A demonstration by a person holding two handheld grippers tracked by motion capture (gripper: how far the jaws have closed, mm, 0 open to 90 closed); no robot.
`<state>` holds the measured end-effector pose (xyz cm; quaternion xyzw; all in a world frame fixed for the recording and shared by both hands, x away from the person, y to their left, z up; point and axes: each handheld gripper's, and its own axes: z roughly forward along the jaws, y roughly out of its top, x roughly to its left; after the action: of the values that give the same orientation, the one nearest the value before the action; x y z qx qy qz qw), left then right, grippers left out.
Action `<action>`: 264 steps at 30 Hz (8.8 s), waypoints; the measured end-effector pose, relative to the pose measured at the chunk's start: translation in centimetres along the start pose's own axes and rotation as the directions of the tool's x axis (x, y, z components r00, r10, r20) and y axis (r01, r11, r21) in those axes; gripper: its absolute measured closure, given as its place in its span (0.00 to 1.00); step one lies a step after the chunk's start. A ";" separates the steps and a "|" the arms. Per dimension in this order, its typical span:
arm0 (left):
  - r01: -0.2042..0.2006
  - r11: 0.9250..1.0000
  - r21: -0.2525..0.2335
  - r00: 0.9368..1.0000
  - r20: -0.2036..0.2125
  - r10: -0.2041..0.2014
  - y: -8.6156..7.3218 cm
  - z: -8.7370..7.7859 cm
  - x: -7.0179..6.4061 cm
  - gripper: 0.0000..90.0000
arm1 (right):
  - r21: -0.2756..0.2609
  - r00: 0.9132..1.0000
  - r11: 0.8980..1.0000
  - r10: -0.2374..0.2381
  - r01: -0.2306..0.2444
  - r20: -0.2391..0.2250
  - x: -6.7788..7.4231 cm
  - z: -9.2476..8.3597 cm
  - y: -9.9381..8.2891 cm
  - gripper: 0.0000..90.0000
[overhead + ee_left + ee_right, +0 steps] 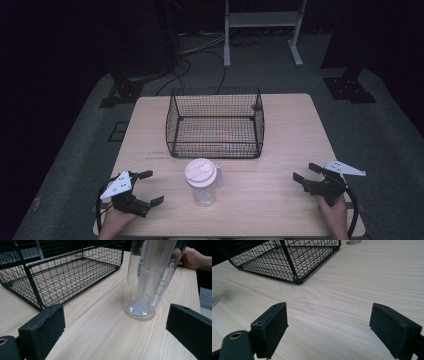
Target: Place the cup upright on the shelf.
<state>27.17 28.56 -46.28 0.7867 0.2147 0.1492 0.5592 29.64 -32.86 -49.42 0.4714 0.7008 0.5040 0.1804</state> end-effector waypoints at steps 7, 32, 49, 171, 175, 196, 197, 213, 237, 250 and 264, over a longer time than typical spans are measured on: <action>-0.012 1.000 -0.001 0.999 0.032 0.012 0.9 0.3 -0.4 0.01 | 0.000 1.000 1.000 -0.001 0.001 0.000 0.0 0.0 0.0 0.15; -0.083 0.994 0.064 0.986 0.147 0.073 4.7 3.6 -2.3 0.01 | 0.002 1.000 1.000 -0.001 0.001 0.002 0.0 0.0 0.0 0.15; -0.106 0.985 0.137 0.972 0.224 0.073 6.2 6.9 -3.7 0.01 | 0.001 1.000 1.000 -0.002 0.002 0.001 0.0 0.0 0.0 0.15; -0.245 0.938 0.244 0.930 0.334 0.156 26.9 17.1 4.2 0.17 | 0.000 1.000 1.000 -0.010 0.010 -0.008 0.0 0.1 0.0 0.15; -0.244 0.934 0.262 0.933 0.326 0.153 27.1 17.8 4.8 0.17 | 0.001 1.000 1.000 -0.012 0.012 -0.008 0.0 0.1 0.0 0.15; -0.199 0.925 0.323 0.959 0.258 0.116 27.2 21.6 7.8 0.17 | -0.003 1.000 1.000 -0.013 0.013 -0.011 0.0 0.1 0.0 0.15; -0.195 0.924 0.330 0.960 0.256 0.111 27.1 21.8 8.0 0.17 | -0.001 1.000 1.000 -0.010 0.010 -0.012 0.1 0.1 0.0 0.15; -0.109 0.916 0.385 0.977 0.213 0.027 22.1 24.9 10.1 0.17 | -0.001 1.000 1.000 -0.012 0.012 -0.015 0.1 0.0 0.0 0.15; -0.061 0.912 0.405 0.980 0.197 -0.021 18.4 26.7 10.8 0.17 | -0.001 1.000 1.000 -0.014 0.014 -0.016 0.1 0.0 0.0 0.15; -0.060 0.918 0.393 0.981 0.192 -0.018 17.8 25.8 11.0 0.17 | 0.000 1.000 1.000 -0.013 0.013 -0.015 0.1 0.0 0.0 0.15; -0.077 0.914 0.398 0.981 0.193 -0.002 17.7 25.5 10.7 0.17 | 0.000 1.000 1.000 -0.015 0.015 -0.016 0.1 0.0 0.0 0.15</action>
<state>51.56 8.20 -38.09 0.8997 0.1713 0.0369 0.3998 29.62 -32.75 -49.41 0.4622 0.7058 0.5062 0.1786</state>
